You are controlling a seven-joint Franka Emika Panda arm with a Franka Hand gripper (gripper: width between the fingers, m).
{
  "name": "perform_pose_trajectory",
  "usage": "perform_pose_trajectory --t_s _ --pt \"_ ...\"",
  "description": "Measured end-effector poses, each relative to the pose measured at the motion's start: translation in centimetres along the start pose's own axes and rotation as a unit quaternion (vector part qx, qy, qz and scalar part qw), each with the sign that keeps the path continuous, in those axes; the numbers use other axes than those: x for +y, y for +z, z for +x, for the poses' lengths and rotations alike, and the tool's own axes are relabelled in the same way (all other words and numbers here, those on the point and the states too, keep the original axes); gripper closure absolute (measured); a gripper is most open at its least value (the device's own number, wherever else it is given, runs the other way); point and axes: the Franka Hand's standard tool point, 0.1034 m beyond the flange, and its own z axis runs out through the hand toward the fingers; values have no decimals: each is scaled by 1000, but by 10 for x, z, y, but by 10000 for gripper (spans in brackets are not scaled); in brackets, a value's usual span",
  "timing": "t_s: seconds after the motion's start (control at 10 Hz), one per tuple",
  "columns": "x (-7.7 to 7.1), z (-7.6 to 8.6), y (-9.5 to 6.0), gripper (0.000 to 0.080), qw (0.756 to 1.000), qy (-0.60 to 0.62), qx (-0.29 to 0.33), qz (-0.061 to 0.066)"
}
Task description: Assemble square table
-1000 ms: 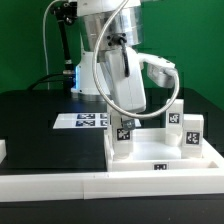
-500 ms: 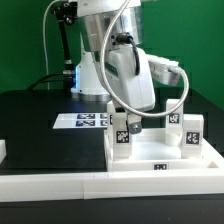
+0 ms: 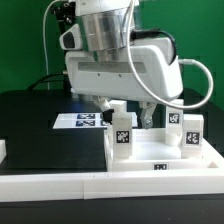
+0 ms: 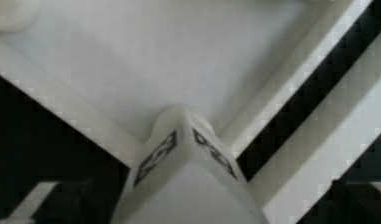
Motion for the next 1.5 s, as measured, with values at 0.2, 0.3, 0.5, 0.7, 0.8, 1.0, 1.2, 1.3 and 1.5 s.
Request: perform_pose_trajectory --t_s 0.2,0.3,0.5,0.7,0.8,1.0,1.2,1.3,1.5 --pt "0 1 0 150 997 -83 2 -4" --pt "0 0 0 150 990 -137 7 -12" --pt "1 -2 2 150 977 -213 6 -14" --pt "1 -2 2 150 957 -288 4 -19" --pt "1 -1 2 150 947 -322 3 -19" --pt "1 -1 2 163 943 -332 3 -19" --pt "1 0 1 500 943 -332 4 -19" --pt "2 1 1 498 943 -331 5 -19" --pt "3 1 1 498 947 -321 5 -19"
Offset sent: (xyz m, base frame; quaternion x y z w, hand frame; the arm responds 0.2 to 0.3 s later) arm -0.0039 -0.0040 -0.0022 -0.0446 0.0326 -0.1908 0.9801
